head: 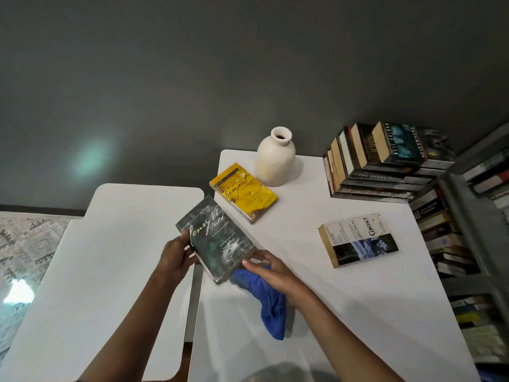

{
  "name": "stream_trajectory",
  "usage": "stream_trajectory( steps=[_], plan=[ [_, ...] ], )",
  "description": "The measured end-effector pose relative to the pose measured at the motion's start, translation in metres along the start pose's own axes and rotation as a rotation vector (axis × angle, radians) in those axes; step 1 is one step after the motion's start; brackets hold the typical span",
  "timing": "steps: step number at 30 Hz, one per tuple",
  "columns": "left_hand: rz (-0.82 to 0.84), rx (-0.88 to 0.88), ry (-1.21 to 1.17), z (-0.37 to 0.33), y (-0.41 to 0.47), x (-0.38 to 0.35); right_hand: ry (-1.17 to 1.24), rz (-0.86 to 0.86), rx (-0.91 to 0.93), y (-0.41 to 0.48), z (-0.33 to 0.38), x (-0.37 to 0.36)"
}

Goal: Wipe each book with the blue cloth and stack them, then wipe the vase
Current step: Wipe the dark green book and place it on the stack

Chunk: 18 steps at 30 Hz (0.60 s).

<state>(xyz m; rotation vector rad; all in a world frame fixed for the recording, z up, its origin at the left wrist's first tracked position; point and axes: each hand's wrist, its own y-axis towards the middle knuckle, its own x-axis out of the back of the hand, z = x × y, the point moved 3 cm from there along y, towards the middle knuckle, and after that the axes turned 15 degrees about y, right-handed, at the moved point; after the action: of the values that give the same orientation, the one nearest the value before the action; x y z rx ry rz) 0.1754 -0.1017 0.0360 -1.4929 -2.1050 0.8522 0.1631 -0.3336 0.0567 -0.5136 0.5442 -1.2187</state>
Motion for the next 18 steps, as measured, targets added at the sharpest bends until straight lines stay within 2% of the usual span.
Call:
stream_trajectory(
  steps=[5,9,14,18],
  plan=[
    [0.013,-0.120,-0.021,-0.019,-0.025,-0.031,0.139,0.028,0.083,-0.014,0.016,0.019],
    [0.126,-0.215,-0.052,-0.035,-0.058,-0.058,0.151,0.074,0.138,-0.031,0.038,0.055],
    [0.366,-0.134,-0.226,-0.046,-0.092,-0.079,0.154,0.141,0.119,-0.057,0.071,0.117],
    [0.446,-0.050,0.011,-0.052,-0.106,-0.105,0.066,0.178,0.076,-0.078,0.092,0.157]
  ],
)
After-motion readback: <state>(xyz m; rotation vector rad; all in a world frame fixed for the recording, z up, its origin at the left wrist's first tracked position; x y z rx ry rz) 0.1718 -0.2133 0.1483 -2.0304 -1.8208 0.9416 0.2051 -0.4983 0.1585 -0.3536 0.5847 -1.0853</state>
